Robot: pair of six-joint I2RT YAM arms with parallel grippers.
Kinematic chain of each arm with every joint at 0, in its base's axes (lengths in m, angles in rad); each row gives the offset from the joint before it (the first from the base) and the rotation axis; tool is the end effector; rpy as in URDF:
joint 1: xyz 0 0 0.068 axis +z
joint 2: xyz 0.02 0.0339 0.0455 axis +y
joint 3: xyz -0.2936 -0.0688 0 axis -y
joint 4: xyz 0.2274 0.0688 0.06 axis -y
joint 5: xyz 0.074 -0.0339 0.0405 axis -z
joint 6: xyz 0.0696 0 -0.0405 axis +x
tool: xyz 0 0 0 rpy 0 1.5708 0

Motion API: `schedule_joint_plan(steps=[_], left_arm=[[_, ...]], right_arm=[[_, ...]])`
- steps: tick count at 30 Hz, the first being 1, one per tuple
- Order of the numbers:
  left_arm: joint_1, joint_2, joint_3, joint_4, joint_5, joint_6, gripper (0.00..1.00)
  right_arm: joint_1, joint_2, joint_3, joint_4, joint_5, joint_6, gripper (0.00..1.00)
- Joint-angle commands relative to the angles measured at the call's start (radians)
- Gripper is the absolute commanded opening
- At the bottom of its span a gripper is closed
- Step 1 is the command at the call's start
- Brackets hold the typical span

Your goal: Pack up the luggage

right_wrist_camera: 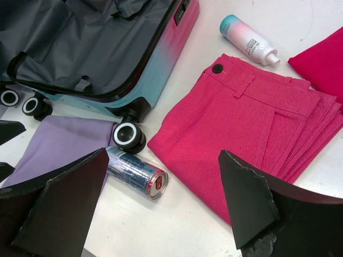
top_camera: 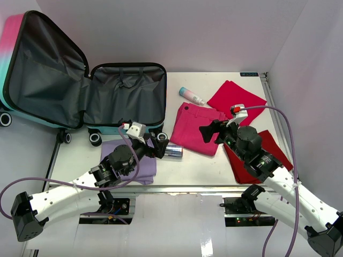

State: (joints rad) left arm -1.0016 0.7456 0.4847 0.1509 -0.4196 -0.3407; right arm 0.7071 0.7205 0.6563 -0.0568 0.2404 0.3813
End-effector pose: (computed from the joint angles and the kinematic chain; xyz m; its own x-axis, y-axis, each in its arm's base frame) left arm 0.1189 -0.1331 0.2969 -0.2399 -0.1913 -0.9518 0.4996 0.8163 -0.2900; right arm 0.1405 0.0983 0.3354 -0.2531 0.2591 -0.9321 -0.3847 0.8571 0.3427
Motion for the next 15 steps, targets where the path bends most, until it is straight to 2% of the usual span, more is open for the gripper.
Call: schedule_joint_plan(steps=[1,6,10,12,15], left_arm=[[0.000,-0.014,0.000,0.000,-0.049,-0.021,0.98],[0.000,-0.031,-0.003,0.012,-0.092,-0.052,0.98],[0.000,0.021,0.020,-0.017,-0.163,-0.110,0.98],[0.000,0.060,0.057,-0.058,-0.201,-0.176,0.98],[0.000,0.109,0.105,-0.150,-0.226,-0.349,0.98]], right_arm=[[0.002,-0.030,0.005,0.041,0.012,-0.017,0.90],[0.001,-0.069,-0.029,0.090,0.011,-0.021,0.90],[0.001,-0.074,-0.031,0.086,0.021,-0.016,0.90],[0.001,-0.070,-0.033,0.087,0.025,-0.014,0.90],[0.000,-0.057,-0.023,0.077,0.021,-0.012,0.90]])
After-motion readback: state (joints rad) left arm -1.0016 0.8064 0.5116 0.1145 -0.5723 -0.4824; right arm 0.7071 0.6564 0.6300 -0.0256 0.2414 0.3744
